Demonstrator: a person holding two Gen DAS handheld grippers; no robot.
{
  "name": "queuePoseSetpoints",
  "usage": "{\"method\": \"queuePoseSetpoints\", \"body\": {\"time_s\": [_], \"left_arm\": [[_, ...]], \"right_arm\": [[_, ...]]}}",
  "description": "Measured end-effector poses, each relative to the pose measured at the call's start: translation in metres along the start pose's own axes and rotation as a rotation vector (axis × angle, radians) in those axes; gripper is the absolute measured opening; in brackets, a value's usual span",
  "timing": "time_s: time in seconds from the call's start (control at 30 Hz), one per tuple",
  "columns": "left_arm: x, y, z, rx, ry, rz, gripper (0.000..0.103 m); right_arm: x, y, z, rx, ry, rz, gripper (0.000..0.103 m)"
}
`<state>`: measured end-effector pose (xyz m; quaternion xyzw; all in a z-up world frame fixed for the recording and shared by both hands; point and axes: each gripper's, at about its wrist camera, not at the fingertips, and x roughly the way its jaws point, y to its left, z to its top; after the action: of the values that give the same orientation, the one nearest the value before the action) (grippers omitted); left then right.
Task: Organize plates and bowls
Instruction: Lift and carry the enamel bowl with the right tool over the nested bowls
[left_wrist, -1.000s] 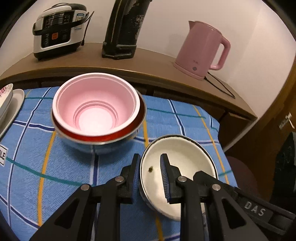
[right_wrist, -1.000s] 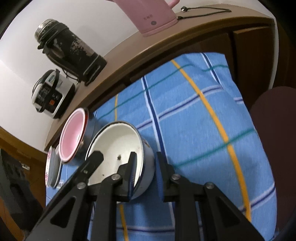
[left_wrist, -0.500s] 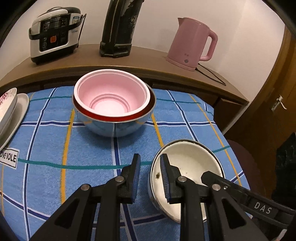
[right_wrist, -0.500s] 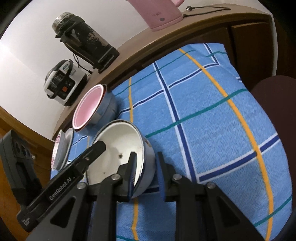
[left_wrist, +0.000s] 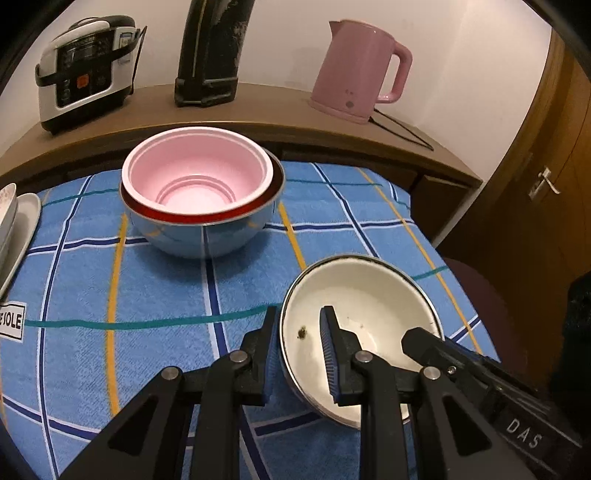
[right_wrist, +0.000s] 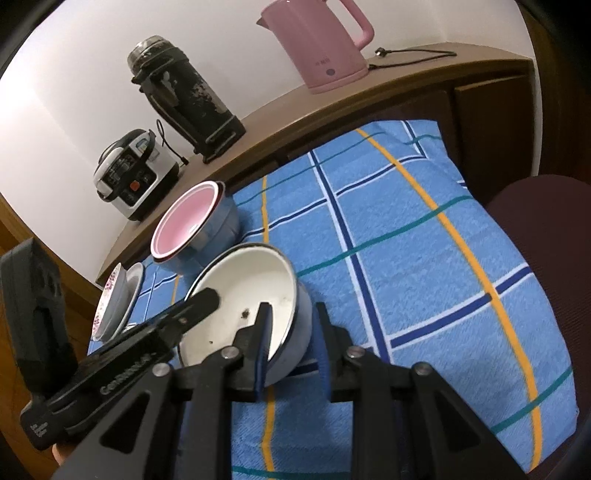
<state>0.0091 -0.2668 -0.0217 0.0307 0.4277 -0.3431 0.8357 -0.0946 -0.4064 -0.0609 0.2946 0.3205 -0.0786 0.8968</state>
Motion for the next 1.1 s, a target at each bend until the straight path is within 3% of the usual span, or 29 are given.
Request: {"method": "queuePoseSetpoints", "body": {"time_s": [0.13,0.2,0.6,1.1], "left_arm": [[0.003,0.001,-0.001,0.008,0.012,0.004,0.023],[0.004,0.0,-0.002,0.03,0.005,0.024,0.016],[0.0,0.005,-0.009,0.029,-0.007,0.011,0.014],[-0.033,0.024,-0.009,-0.011,-0.067,0.019,0.011]], "right_arm": [[0.0,0.004,-0.003,-0.018,-0.024,-0.03,0.023],[0.002,0.005,-0.004,-0.017,-0.028,-0.042,0.023],[0.001,0.016,-0.007,-0.036,-0.039,-0.109,0.019],[-0.011,0.045,-0.007,-0.06,-0.056,-0.061,0.017]]}}
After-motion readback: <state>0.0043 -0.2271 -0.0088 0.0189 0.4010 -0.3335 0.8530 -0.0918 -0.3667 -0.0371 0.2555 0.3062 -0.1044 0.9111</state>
